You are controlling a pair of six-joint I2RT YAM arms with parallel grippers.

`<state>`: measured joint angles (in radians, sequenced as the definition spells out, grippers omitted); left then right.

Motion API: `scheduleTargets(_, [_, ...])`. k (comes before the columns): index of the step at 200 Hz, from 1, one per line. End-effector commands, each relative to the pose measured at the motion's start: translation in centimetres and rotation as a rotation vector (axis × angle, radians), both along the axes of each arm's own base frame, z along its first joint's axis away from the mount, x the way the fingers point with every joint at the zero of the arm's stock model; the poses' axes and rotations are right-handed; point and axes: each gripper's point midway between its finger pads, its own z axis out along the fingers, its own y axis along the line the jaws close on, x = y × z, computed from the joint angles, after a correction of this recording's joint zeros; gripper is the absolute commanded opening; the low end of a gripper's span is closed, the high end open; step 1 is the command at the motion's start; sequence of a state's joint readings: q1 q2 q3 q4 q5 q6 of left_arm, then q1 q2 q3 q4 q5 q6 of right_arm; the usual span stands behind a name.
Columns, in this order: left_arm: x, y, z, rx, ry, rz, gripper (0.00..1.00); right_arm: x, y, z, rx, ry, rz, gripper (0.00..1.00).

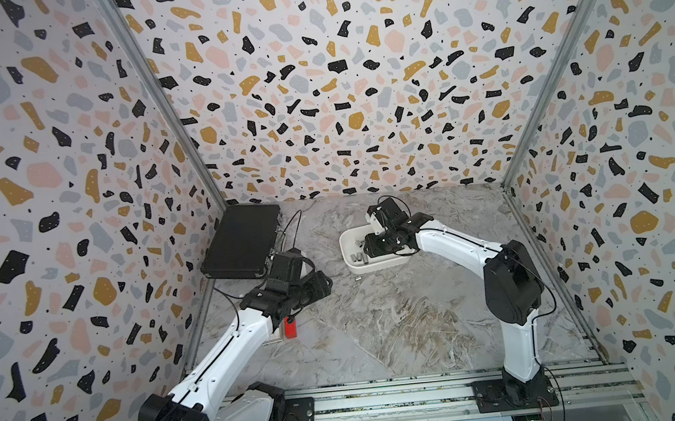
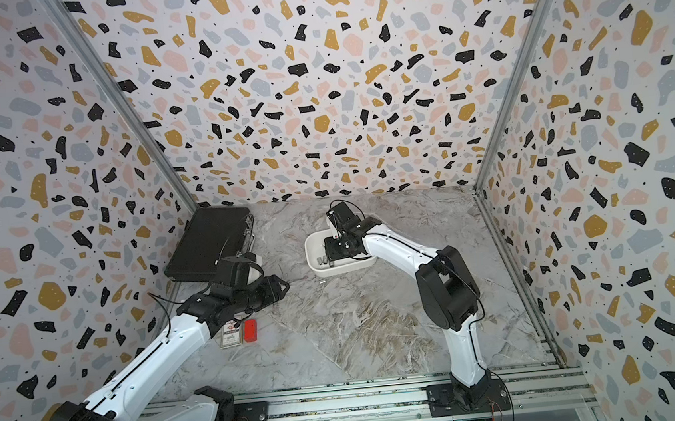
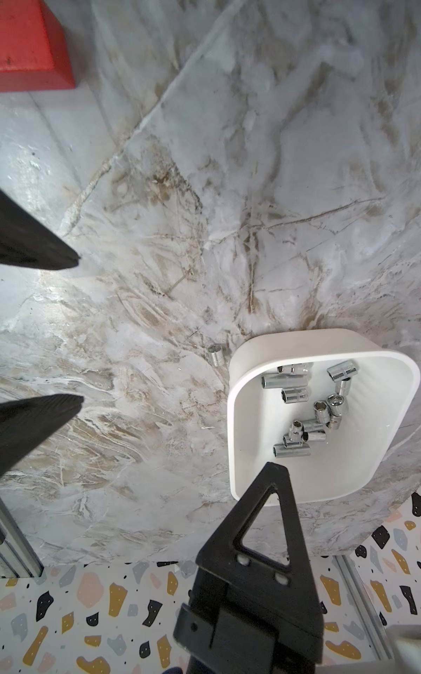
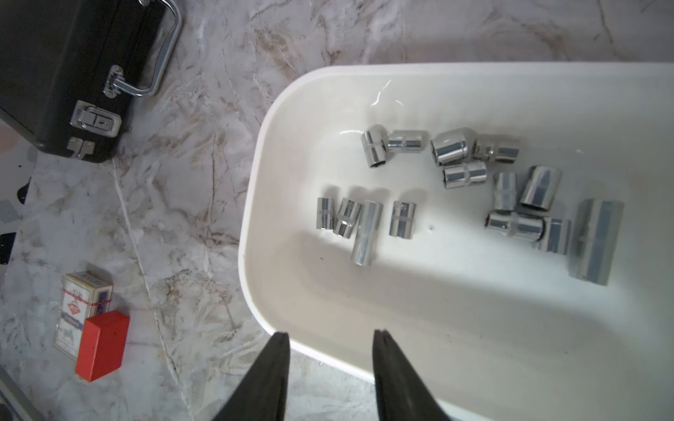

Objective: Put the socket on the desktop into the storage box
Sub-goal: Place the socket head in the storage box.

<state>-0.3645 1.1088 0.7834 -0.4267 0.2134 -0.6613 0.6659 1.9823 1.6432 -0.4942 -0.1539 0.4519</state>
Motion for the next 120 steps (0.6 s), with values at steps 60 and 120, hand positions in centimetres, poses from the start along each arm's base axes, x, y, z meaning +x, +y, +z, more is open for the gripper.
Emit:
scheduleTargets(60, [0.9, -1.0, 1.2, 0.034, -0.056, -0.04, 0.59, -1.0, -0.6, 3.1, 0.036, -0.063, 0.015, 0.43])
scheduleTargets(120, [0.9, -1.8, 1.1, 0.083, -0.067, -0.058, 0.59, -3.0, -2.3, 4.0, 0.051, -0.082, 0.006, 0.43])
